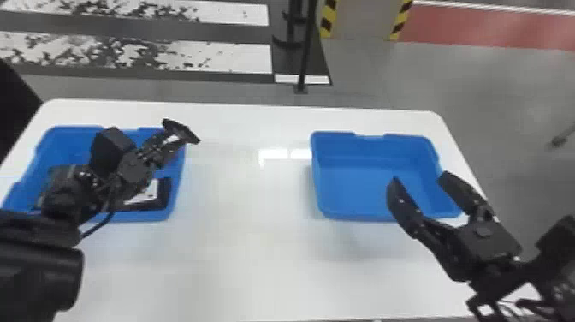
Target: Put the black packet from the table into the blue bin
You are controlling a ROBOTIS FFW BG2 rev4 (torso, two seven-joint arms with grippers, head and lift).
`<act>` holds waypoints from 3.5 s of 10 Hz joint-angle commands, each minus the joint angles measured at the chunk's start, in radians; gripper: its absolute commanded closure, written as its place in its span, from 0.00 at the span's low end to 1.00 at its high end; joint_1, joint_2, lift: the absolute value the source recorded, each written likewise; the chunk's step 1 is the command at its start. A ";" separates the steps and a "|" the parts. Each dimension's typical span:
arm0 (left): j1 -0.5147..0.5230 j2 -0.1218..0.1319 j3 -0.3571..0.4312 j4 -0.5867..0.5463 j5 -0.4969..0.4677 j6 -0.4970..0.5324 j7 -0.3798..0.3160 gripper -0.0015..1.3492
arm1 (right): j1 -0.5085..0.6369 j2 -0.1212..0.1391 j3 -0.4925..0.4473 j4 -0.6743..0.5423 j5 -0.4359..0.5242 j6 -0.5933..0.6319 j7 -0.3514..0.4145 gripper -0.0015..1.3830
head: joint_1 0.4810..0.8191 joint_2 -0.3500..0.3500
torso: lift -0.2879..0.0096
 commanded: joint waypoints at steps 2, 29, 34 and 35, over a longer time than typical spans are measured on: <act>0.038 -0.019 0.121 0.000 -0.023 -0.007 -0.006 0.47 | 0.000 0.000 0.000 0.000 -0.004 0.000 0.000 0.13 | 0.63 0.55 | 0.60; 0.718 -0.176 0.169 -0.449 0.595 -0.444 0.314 0.13 | 0.007 0.008 0.004 -0.015 0.044 -0.010 0.000 0.13 | 0.63 0.70 | 0.60; 0.723 -0.176 0.171 -0.449 0.603 -0.449 0.314 0.13 | 0.007 0.008 0.004 -0.015 0.042 -0.012 0.000 0.13 | 0.63 0.71 | 0.60; 0.723 -0.176 0.169 -0.449 0.607 -0.451 0.314 0.13 | 0.007 0.008 0.004 -0.015 0.042 -0.012 0.000 0.13 | 0.63 0.71 | 0.60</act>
